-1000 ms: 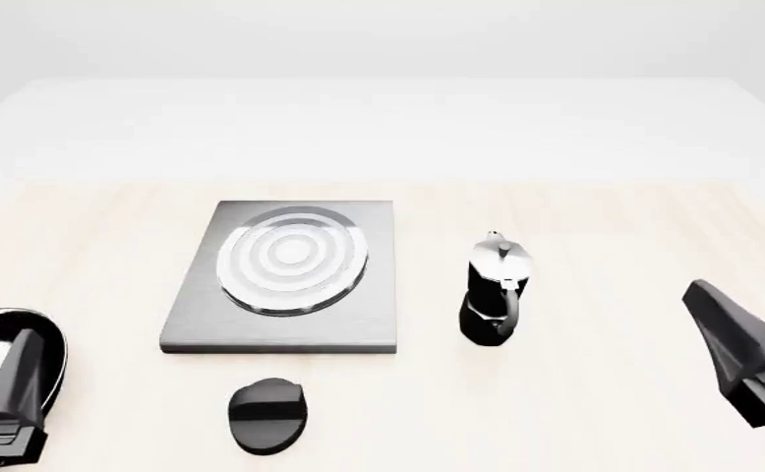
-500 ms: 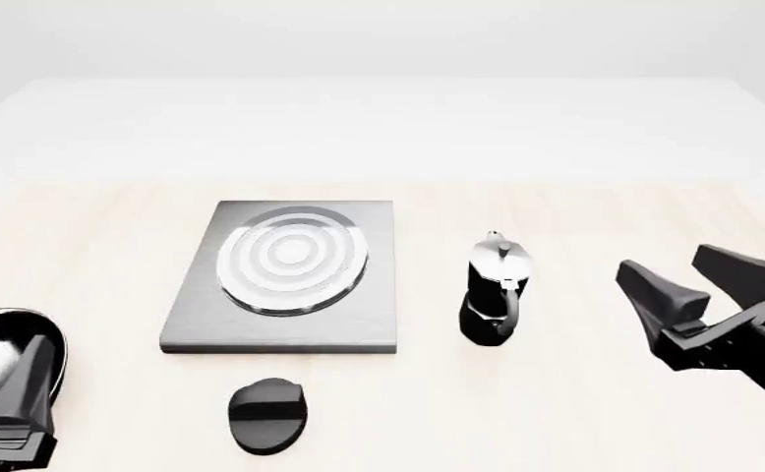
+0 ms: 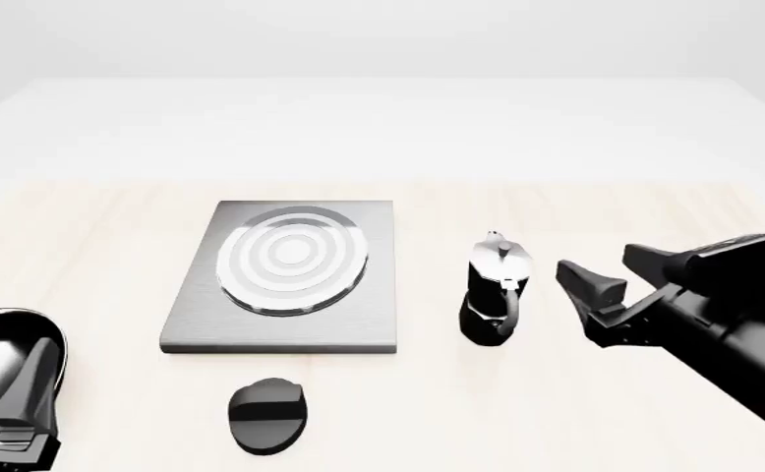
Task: Turn on the stove and put the moka pot on it.
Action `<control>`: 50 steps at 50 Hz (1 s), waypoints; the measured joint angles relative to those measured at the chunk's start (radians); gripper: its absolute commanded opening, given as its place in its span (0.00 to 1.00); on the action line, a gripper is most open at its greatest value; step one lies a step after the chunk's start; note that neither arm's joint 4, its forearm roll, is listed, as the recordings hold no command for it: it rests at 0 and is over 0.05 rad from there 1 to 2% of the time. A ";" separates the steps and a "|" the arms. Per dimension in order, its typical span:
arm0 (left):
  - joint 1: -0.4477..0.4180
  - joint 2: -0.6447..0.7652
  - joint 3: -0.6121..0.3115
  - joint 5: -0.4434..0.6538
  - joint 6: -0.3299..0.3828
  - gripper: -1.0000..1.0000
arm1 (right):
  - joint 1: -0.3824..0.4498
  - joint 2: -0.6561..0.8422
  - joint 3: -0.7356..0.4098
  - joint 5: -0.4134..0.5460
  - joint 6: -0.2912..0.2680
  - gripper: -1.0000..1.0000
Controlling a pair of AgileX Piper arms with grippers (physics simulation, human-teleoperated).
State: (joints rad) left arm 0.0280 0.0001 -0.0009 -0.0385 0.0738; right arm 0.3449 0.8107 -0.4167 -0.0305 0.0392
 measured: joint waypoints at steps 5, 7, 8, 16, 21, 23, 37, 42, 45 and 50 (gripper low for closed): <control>-0.002 0.000 0.000 0.002 -0.002 1.00 | 0.012 0.046 0.004 -0.038 0.005 1.00; -0.003 0.000 0.000 0.002 -0.002 1.00 | 0.016 0.064 0.005 -0.053 0.008 1.00; -0.004 0.000 0.000 0.002 -0.003 1.00 | 0.018 0.073 0.006 -0.060 0.010 1.00; -0.008 0.000 0.000 0.005 -0.005 1.00 | 0.028 0.148 0.014 -0.125 0.023 1.00; -0.011 0.000 0.000 0.008 -0.005 1.00 | 0.031 0.195 0.019 -0.164 0.031 1.00; -0.012 0.000 0.001 0.009 -0.006 1.00 | 0.032 0.214 0.021 -0.180 0.034 1.00; -0.018 0.000 0.001 0.013 -0.014 1.00 | 0.035 0.340 0.033 -0.279 0.051 1.00; -0.018 0.000 0.001 0.013 -0.013 1.00 | 0.037 0.378 0.035 -0.309 0.057 1.00; -0.018 0.000 0.001 0.014 -0.013 1.00 | 0.039 0.399 0.036 -0.324 0.061 1.00; -0.020 0.000 0.001 0.014 -0.013 1.00 | 0.042 0.429 0.035 -0.343 0.067 1.00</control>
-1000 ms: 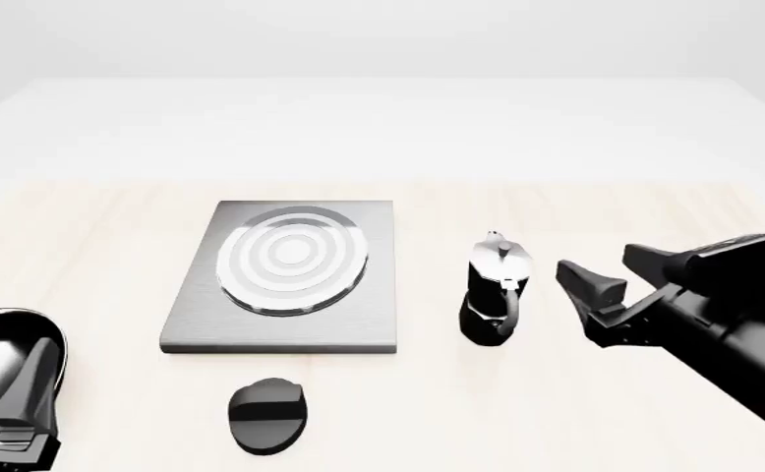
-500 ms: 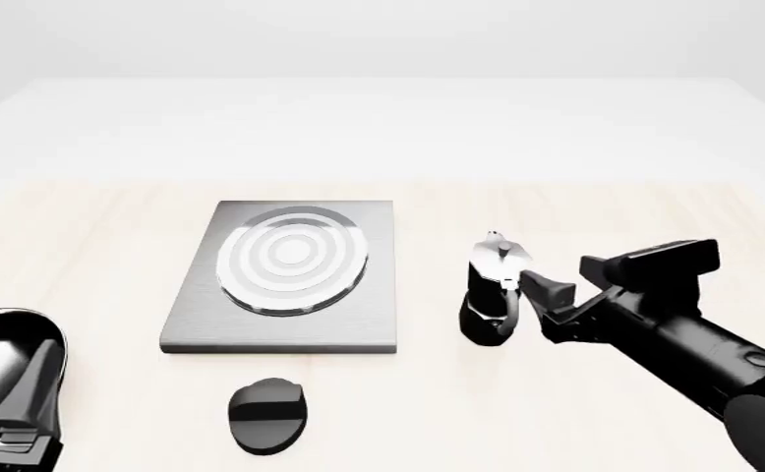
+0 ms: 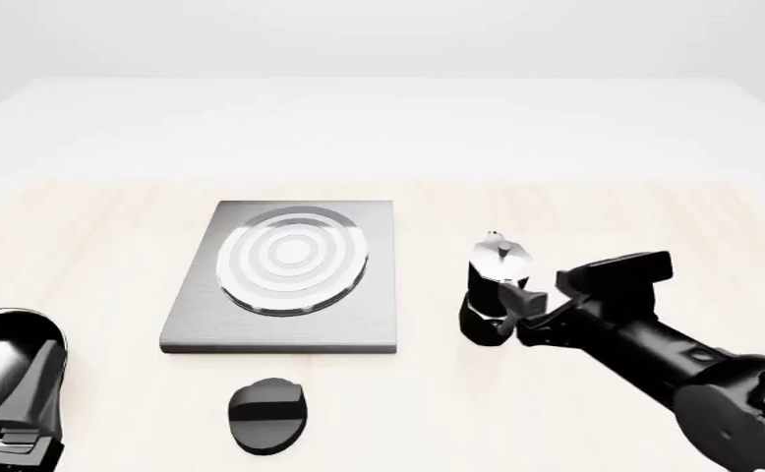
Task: Turn on the stove and put the moka pot on it.
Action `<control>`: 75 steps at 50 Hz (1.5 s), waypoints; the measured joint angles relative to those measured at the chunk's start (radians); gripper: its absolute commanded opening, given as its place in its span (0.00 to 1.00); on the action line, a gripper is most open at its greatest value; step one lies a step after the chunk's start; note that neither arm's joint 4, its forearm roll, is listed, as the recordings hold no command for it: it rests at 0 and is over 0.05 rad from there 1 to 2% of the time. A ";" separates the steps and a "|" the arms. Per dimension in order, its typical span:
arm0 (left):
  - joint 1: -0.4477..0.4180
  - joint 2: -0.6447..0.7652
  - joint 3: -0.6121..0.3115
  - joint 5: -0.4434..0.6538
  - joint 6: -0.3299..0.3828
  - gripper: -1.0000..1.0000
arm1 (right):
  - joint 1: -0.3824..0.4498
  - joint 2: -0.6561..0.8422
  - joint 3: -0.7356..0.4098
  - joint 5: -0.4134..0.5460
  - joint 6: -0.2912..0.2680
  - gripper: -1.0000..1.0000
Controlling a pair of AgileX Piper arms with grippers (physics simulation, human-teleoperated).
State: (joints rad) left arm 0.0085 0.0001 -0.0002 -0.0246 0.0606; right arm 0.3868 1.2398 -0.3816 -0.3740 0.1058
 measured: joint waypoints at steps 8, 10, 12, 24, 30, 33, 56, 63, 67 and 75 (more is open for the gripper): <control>-0.002 0.000 0.000 0.000 0.001 1.00 | 0.005 0.047 -0.004 -0.030 0.006 1.00; -0.001 0.000 0.000 0.000 0.001 1.00 | 0.006 0.059 -0.006 -0.038 0.009 1.00; -0.001 0.000 0.000 0.000 0.001 1.00 | 0.008 0.070 -0.007 -0.045 0.010 1.00; 0.000 0.000 0.000 0.001 -0.001 1.00 | 0.018 0.132 -0.010 -0.084 0.021 1.00; 0.000 0.000 0.000 0.001 -0.002 1.00 | 0.022 0.156 -0.009 -0.101 0.024 1.00; 0.001 0.000 0.000 0.001 -0.002 1.00 | 0.025 0.166 -0.009 -0.108 0.026 1.00; 0.007 0.000 0.000 0.006 -0.005 1.00 | 0.039 0.193 0.010 -0.142 0.008 0.00; 0.009 0.000 0.000 0.007 -0.006 1.00 | 0.046 0.159 0.021 -0.126 -0.017 0.00; 0.009 0.000 0.000 0.008 -0.007 1.00 | 0.051 0.135 0.022 -0.110 -0.034 0.00; 0.010 0.000 0.000 0.011 -0.007 1.00 | 0.063 0.075 -0.001 -0.046 -0.074 0.00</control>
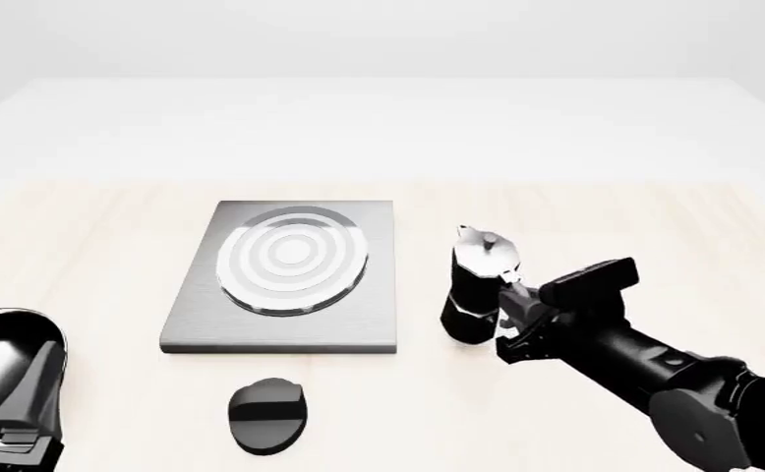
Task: Turn on the stove and put the moka pot on it.
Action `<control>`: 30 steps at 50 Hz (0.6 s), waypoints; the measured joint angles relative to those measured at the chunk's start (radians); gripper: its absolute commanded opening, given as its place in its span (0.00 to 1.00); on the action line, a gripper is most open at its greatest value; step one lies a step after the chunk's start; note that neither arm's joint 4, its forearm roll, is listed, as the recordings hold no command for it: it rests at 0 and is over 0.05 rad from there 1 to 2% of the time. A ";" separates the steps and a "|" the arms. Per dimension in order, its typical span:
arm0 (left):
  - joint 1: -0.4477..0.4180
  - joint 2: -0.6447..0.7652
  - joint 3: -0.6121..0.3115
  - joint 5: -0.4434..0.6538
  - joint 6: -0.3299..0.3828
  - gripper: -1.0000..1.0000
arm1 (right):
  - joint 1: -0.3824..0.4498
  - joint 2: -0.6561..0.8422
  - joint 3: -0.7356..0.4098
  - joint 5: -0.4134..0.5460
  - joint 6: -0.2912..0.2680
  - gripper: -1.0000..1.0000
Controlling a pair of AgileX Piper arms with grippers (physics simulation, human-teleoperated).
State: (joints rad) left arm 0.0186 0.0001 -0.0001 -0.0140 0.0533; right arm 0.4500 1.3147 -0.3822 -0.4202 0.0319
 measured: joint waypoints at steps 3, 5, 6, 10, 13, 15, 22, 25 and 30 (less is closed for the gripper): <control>0.000 0.000 0.000 0.001 0.000 1.00 | 0.006 -0.021 -0.021 0.033 -0.017 0.00; 0.000 0.000 0.000 0.002 0.001 1.00 | 0.010 -0.033 -0.038 0.055 -0.030 0.00; -0.001 0.000 0.000 0.002 0.001 1.00 | 0.012 -0.039 -0.048 0.067 -0.038 0.00; -0.001 0.000 0.000 0.004 0.002 1.00 | 0.024 -0.055 -0.097 0.115 -0.069 0.00; -0.002 0.000 0.000 0.006 0.003 1.00 | 0.033 -0.060 -0.138 0.149 -0.094 0.00; -0.003 0.000 0.000 0.008 0.004 1.00 | 0.040 -0.059 -0.167 0.170 -0.110 0.00; -0.005 0.000 0.000 0.012 0.004 1.00 | 0.065 -0.036 -0.273 0.227 -0.158 0.00; -0.007 0.000 0.000 0.014 0.003 1.00 | 0.077 -0.014 -0.319 0.243 -0.173 0.00; -0.011 0.000 0.000 0.018 0.001 1.00 | 0.099 0.031 -0.393 0.265 -0.191 0.00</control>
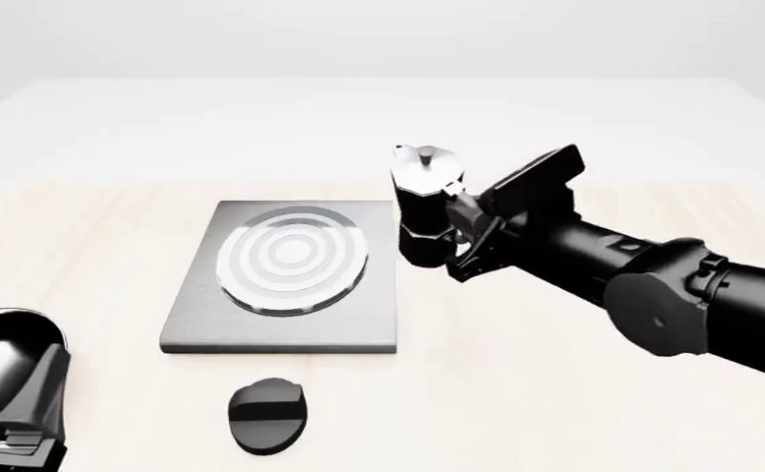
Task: Turn on the stove and put the moka pot on it.
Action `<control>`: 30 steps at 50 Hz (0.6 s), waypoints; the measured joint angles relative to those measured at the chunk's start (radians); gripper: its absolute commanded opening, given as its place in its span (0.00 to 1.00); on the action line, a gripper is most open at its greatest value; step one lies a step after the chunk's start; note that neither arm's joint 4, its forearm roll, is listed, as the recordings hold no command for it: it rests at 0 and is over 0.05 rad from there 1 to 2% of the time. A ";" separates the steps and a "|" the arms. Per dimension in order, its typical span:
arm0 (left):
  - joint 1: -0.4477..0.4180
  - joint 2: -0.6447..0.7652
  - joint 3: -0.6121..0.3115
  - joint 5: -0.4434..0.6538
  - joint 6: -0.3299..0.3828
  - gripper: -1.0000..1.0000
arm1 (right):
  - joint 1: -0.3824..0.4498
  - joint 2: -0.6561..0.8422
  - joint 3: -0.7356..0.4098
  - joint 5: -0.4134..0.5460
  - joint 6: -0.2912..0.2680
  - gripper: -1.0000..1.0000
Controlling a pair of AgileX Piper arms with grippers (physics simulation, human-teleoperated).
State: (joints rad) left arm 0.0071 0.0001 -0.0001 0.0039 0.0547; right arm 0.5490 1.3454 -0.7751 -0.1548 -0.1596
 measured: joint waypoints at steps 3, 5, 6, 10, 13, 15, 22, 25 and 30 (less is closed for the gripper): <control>-0.002 0.000 0.000 0.002 -0.001 1.00 | 0.014 0.029 -0.045 0.011 -0.008 0.00; -0.003 0.000 0.000 0.003 -0.001 1.00 | 0.022 0.049 -0.074 0.017 -0.011 0.00; -0.004 0.000 0.000 0.004 -0.001 1.00 | 0.027 0.059 -0.089 0.020 -0.012 0.00; -0.006 0.000 0.000 0.007 -0.002 1.00 | 0.045 0.098 -0.147 0.027 -0.011 0.00; -0.006 0.000 0.000 0.009 -0.002 1.00 | 0.058 0.127 -0.184 0.028 -0.007 0.00; -0.005 0.000 0.000 0.011 -0.002 1.00 | 0.067 0.147 -0.207 0.026 -0.001 0.00; -0.005 0.000 0.000 0.015 -0.003 1.00 | 0.097 0.216 -0.277 0.014 0.012 0.00; -0.006 0.000 0.000 0.017 -0.004 1.00 | 0.107 0.248 -0.307 0.009 0.017 0.00; -0.008 0.000 0.000 0.021 -0.005 1.00 | 0.125 0.300 -0.357 0.004 0.023 0.00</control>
State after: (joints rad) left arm -0.0012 0.0001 -0.0001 0.0244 0.0494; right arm 0.6742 1.6450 -1.1325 -0.1513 -0.1371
